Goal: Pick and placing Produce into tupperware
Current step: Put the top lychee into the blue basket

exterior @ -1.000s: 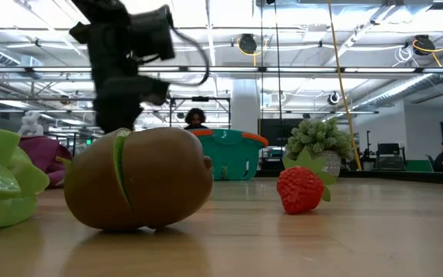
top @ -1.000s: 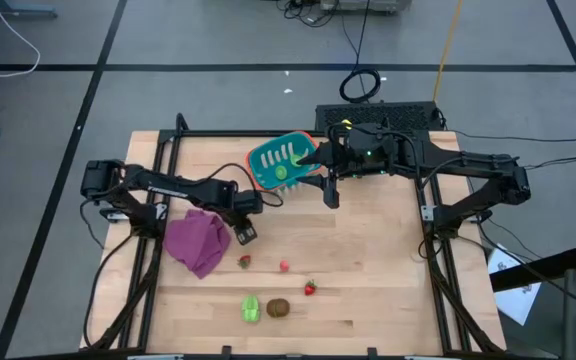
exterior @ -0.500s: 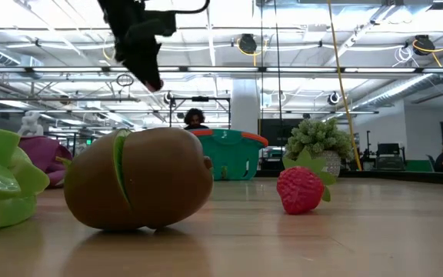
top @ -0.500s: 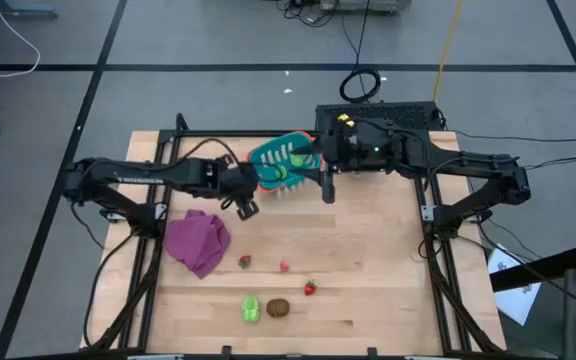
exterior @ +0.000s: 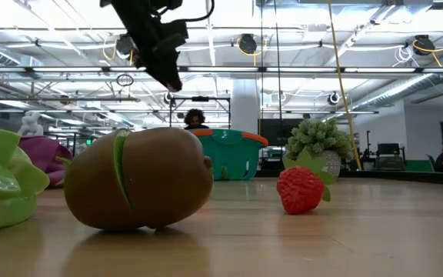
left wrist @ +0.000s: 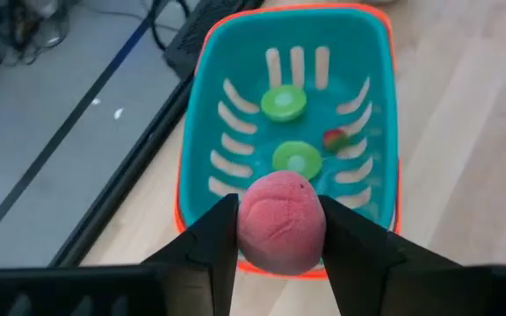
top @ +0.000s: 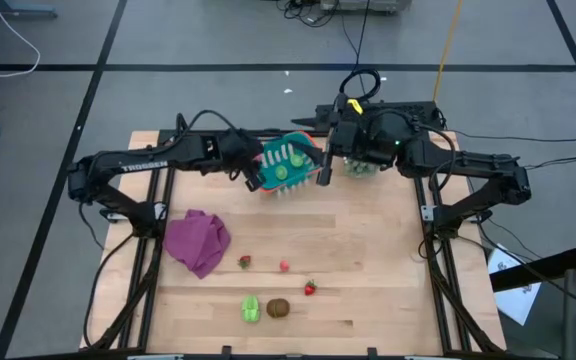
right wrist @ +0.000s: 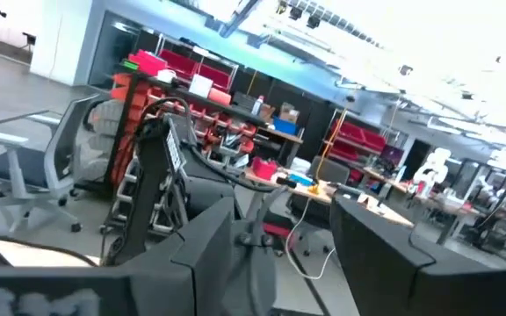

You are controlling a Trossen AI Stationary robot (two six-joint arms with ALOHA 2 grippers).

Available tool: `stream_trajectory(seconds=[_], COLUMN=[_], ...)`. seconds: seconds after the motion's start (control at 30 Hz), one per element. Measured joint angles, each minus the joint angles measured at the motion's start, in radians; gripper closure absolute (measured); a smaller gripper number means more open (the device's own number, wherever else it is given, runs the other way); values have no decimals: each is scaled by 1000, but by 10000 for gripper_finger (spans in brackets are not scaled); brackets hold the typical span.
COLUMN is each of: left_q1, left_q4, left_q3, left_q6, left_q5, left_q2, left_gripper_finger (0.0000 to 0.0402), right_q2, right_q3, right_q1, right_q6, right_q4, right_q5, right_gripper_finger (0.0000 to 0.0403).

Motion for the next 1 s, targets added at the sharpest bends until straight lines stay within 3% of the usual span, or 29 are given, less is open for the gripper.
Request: stream_trajectory(seconds=[0.57,0.87,1.0], left_q1=[179,245,265], left_q4=[150,157,153], left_q3=[1,0,0], left_q6=[75,44,37], left_q5=[213,266,341], left_q2=[277,314,314], left_gripper_finger=[261,261,260], right_q2=[-6,-6,-6], right_q3=[0,0,0], right_q1=[0,-13,-13], right_q6=[-105,-100,-100], right_q4=[108,91,84], right_q5=[1,1,1], right_gripper_finger=[220,220,220])
